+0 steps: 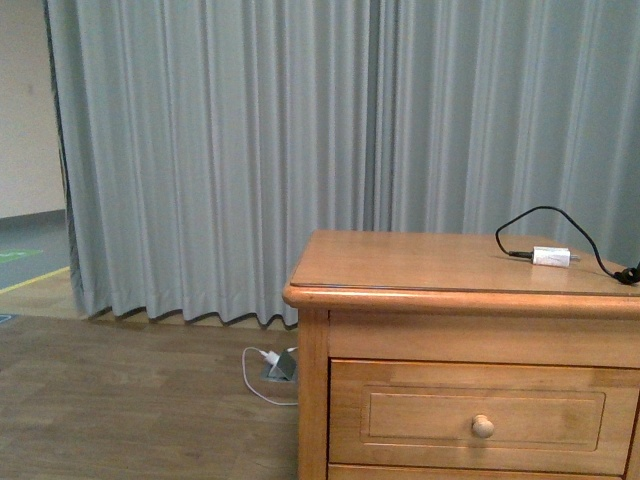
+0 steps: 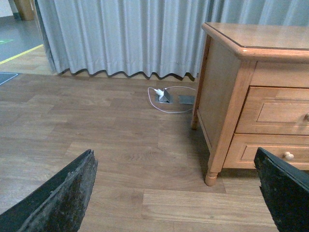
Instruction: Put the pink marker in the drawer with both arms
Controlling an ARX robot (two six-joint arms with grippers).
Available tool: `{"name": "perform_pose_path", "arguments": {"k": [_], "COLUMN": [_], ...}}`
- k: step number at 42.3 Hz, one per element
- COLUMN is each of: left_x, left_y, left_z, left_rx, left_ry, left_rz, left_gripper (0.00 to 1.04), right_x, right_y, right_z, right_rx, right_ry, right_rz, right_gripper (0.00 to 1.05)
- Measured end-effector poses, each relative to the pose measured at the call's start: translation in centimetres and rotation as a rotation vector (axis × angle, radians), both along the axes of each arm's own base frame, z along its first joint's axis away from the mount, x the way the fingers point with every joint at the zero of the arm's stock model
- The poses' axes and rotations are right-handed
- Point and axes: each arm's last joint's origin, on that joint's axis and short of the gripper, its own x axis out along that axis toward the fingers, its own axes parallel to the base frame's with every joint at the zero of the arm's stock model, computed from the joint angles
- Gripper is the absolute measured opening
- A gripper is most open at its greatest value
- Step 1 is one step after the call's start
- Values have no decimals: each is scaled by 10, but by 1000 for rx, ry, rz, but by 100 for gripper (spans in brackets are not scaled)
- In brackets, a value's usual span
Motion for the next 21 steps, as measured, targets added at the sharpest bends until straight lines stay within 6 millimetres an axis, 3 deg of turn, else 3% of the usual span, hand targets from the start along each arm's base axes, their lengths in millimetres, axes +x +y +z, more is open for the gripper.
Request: {"name": "perform_pose_path", "arguments": {"k": [14,21], "left_x": [0,0], "left_y": [0,0], "left_z": [0,0], "left_rx": [0,0], "left_ry": [1,1], "left_rz": [0,0], "left_gripper": [99,99], "right_x": [-11,-15], "right_y": [0,0], "right_z": [-17,-15], "right_rx": [0,0], "right_ry": [30,-1], "right_rz": [0,0], "right_gripper": [1,1]}}
